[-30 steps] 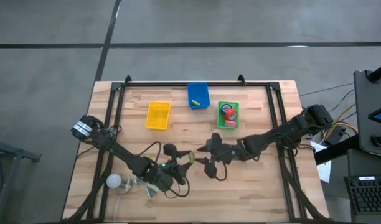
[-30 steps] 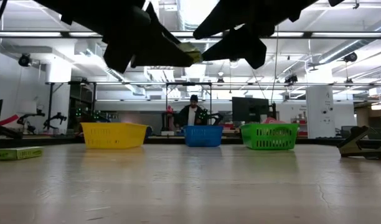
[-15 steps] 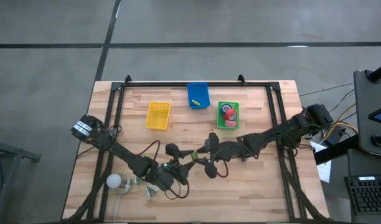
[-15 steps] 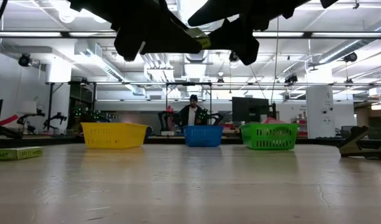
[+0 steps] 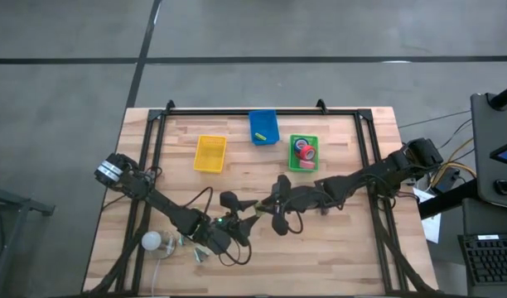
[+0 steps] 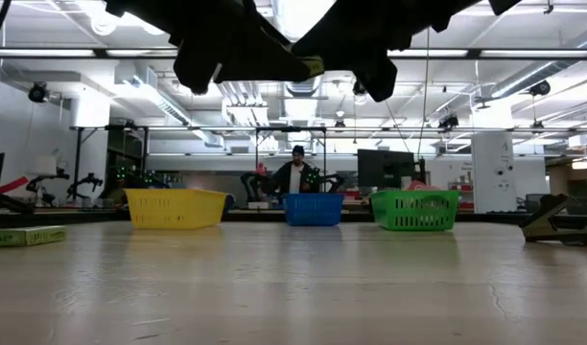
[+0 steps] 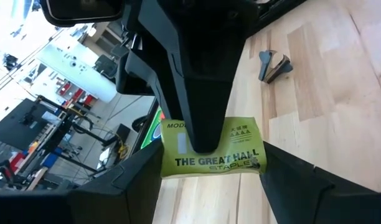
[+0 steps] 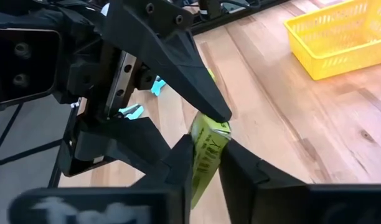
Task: Pick and place Stapler, Stapler remover, tape
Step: Put the bottom green staple box into the blue basket
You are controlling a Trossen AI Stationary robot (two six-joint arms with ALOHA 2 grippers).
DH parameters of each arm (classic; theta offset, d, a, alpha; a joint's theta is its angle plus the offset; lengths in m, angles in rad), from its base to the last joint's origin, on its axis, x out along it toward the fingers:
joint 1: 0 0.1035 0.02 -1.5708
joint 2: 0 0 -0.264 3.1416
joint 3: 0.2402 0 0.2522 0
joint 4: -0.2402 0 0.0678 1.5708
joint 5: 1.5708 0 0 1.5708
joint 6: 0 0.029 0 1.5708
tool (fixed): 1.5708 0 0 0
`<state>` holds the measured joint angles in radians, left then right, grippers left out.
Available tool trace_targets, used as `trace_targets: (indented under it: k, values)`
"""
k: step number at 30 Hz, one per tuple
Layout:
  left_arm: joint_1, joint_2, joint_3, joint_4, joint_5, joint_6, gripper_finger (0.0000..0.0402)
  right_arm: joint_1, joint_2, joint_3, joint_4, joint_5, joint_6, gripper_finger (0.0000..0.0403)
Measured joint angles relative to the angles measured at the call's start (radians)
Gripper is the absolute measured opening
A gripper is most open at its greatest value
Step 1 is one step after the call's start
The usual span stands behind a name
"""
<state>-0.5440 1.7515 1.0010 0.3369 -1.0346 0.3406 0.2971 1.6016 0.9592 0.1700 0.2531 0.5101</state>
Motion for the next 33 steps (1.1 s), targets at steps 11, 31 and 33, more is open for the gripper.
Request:
trace_targets:
  k: [11,31,33]
  values:
    - [0.0,0.0,0.001,0.009,-0.072,-0.052,0.0285,-0.015,0.0,0.0,0.001,0.003,-0.029,0.0055]
    - [-0.032,0.0,-0.006,-0.011,-0.102,-0.142,0.0326,-0.169,-0.007,0.0,-0.021,0.0,-0.09,0.0048]
    - [-0.034,0.0,-0.007,-0.042,-0.101,-0.19,0.0326,-0.208,-0.007,0.0,-0.042,0.001,-0.098,0.005]
